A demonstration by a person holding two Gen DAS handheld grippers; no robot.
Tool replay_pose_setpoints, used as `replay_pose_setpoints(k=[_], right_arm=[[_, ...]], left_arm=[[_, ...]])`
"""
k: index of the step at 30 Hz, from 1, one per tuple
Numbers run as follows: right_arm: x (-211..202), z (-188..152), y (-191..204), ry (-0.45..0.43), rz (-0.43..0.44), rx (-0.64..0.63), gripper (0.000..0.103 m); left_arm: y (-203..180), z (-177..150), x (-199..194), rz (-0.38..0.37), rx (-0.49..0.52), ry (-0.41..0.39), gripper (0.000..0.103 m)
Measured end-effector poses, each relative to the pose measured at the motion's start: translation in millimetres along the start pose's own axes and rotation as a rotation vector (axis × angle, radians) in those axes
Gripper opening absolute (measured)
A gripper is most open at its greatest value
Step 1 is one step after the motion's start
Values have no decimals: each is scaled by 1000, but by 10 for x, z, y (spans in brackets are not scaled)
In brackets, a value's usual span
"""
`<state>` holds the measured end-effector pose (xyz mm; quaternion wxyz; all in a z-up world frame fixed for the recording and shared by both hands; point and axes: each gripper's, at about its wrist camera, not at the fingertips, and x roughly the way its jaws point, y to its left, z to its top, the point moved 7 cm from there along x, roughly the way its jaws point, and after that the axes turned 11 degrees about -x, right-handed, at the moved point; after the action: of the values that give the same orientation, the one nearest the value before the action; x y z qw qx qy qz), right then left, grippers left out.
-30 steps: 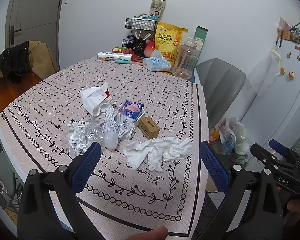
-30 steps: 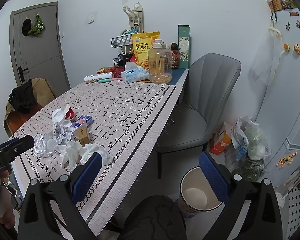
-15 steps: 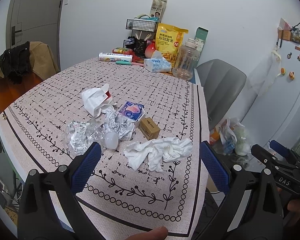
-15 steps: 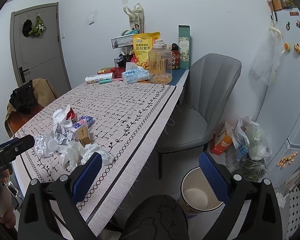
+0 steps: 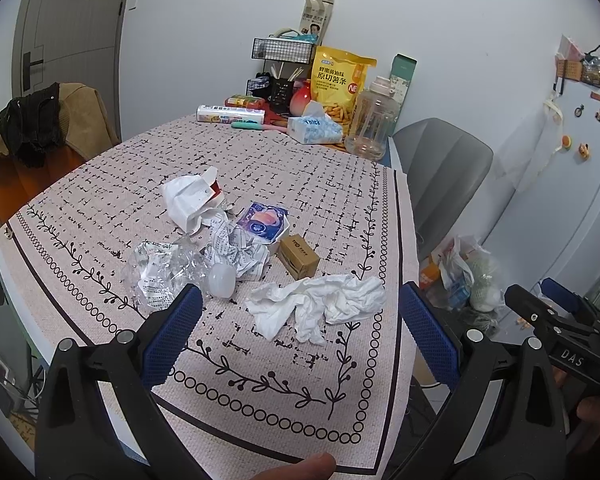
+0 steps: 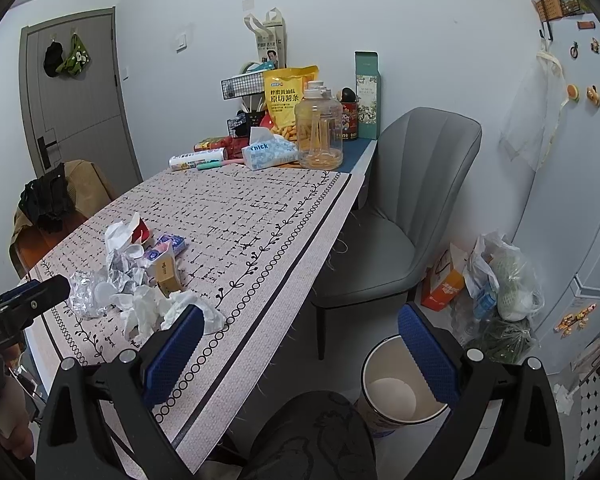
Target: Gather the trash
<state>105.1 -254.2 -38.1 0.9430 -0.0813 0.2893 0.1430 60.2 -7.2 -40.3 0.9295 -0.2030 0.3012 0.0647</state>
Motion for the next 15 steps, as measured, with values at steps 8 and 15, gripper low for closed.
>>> replay_pose_setpoints(k=[8, 15], right_arm=[[9, -4, 57, 5, 5, -10, 95], [-1, 18, 55, 2, 1, -10, 95]], left_arm=[[45, -9, 1, 2, -13, 3, 97], [52, -6, -12, -2, -14, 0, 97]])
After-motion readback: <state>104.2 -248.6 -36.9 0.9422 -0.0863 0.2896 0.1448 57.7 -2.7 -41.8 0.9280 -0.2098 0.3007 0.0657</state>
